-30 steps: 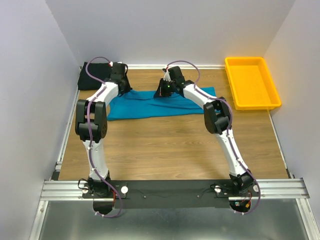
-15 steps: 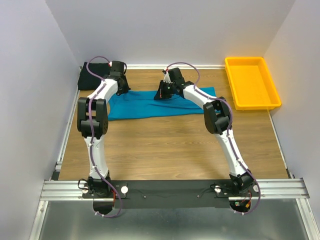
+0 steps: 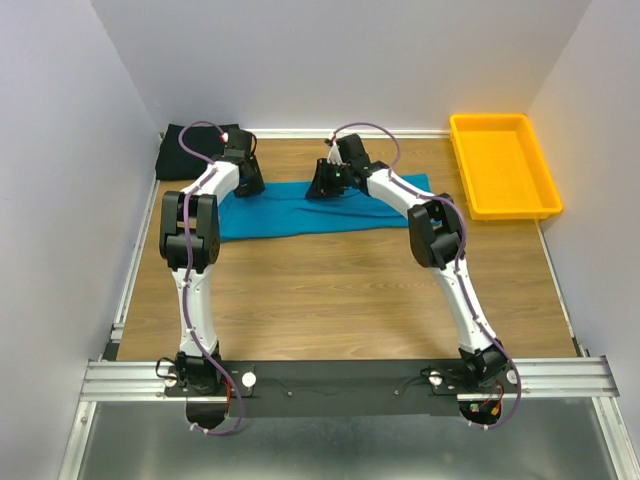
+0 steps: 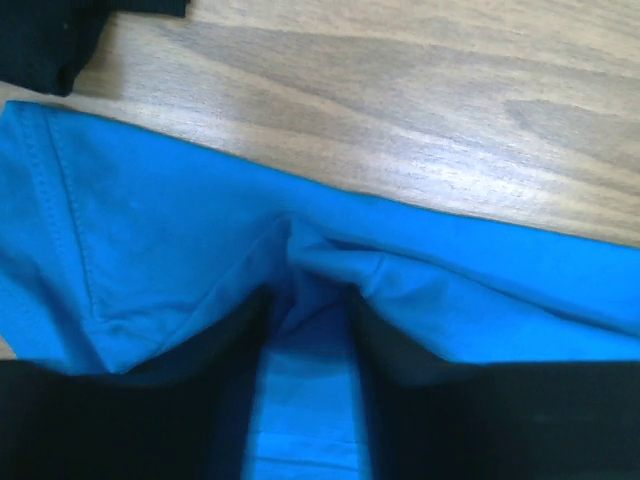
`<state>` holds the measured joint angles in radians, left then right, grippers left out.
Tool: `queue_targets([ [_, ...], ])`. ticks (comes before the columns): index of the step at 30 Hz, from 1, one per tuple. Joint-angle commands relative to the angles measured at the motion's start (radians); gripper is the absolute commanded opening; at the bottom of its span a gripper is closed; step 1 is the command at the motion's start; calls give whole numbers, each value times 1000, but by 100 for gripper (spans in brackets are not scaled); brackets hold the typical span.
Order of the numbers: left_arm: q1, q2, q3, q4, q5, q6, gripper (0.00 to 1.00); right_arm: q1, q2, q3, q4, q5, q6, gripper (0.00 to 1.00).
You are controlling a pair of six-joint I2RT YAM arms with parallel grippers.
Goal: Fold and stack the t-shirts
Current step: Fold the tshirt
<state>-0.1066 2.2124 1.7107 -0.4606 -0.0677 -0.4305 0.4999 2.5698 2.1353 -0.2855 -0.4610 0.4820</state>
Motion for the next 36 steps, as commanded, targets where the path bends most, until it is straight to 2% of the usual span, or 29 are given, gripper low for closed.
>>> queue_targets([
  [1,4,-57,4,16,-63,-1,59,-6,-120,-12,-6,73,-54,43],
  [2,2,-68,7,17,-82,-4,65,-6,-140,-41,-7,88,-75,46],
  [4,-2,-112,0,17,-109,-14,70,-8,-207,-83,-9,128,-111,48],
  [8,-8,-241,-107,69,-158,-68,71,-6,-333,-228,-15,159,-134,48],
  [11,-11,-359,-242,117,-184,-105,70,-4,-425,-374,-20,154,-154,47],
  [14,-11,-451,-376,143,-199,-120,63,-6,-483,-506,-26,157,-161,45],
  [17,-11,-506,-503,169,-218,-134,50,-6,-536,-596,-30,165,-169,41],
  [18,-5,-513,-560,186,-213,-140,44,-6,-545,-613,-30,170,-172,40],
  [24,51,-513,-698,275,-176,-159,30,-8,-519,-637,-29,237,-177,29],
  [36,97,-497,-792,290,-144,-168,25,-37,-444,-597,-30,286,-166,24],
])
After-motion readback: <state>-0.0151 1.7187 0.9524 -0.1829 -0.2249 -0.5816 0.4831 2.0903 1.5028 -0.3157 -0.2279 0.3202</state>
